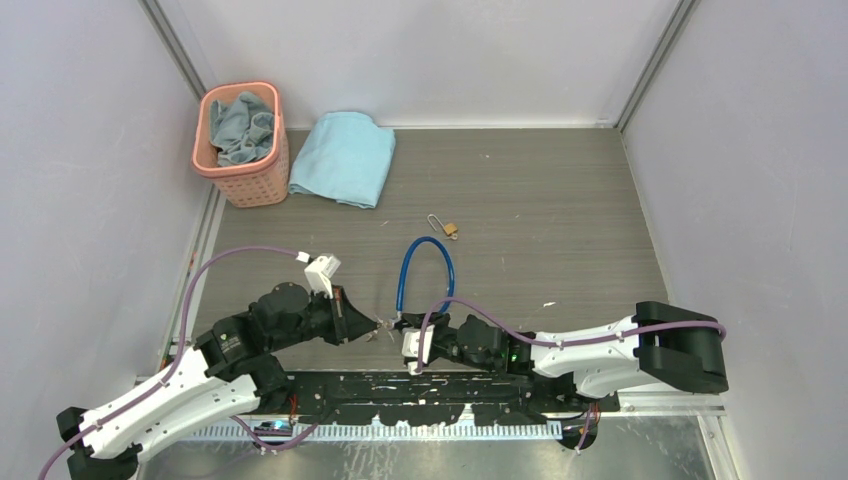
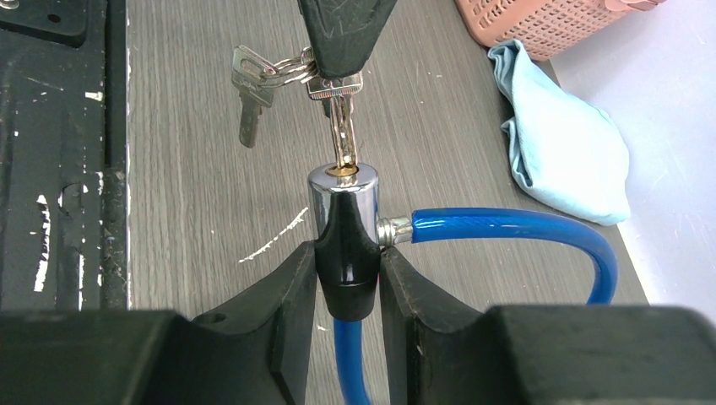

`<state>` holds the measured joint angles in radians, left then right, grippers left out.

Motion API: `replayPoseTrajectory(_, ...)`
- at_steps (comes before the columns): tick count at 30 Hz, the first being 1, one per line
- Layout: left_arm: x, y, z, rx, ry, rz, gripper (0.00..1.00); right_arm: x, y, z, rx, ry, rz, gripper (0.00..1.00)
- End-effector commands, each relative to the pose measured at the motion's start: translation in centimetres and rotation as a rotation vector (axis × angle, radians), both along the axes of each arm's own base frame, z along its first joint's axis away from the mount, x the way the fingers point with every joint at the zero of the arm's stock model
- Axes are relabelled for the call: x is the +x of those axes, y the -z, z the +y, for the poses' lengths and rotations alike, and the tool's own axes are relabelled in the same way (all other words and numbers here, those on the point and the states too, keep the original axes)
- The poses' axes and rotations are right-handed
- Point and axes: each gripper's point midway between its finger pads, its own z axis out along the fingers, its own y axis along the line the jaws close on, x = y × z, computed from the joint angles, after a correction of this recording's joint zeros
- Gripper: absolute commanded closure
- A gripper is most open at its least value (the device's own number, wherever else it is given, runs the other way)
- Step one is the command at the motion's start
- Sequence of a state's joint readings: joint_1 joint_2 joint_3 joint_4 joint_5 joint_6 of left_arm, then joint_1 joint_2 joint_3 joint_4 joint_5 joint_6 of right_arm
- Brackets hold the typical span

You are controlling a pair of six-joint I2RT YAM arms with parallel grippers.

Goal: Unlock with the key

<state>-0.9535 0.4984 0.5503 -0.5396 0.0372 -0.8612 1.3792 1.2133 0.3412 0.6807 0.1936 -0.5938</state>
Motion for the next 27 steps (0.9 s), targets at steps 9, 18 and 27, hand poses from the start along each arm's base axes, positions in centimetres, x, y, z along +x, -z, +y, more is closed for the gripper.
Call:
replayPoseTrajectory(9, 0.39, -1.31, -0.45, -0.060, -0.014, -0.025, 1.00, 0.56, -5.28, 0.98, 0.169, 0.023, -0.067, 0.99)
replayPoseTrajectory(18, 0.19, -1.79, -0.31, -0.077, -0.013, -0.029, 1.00, 0.95, -5.03, 0.90, 0.160, 0.046, -0.070, 0.99)
replayPoseTrajectory(27, 0.27, -1.50, -0.38, -0.084, -0.019, -0.027, 1.00, 0.88, -4.93, 1.05, 0.158, 0.041, -0.067, 0.99)
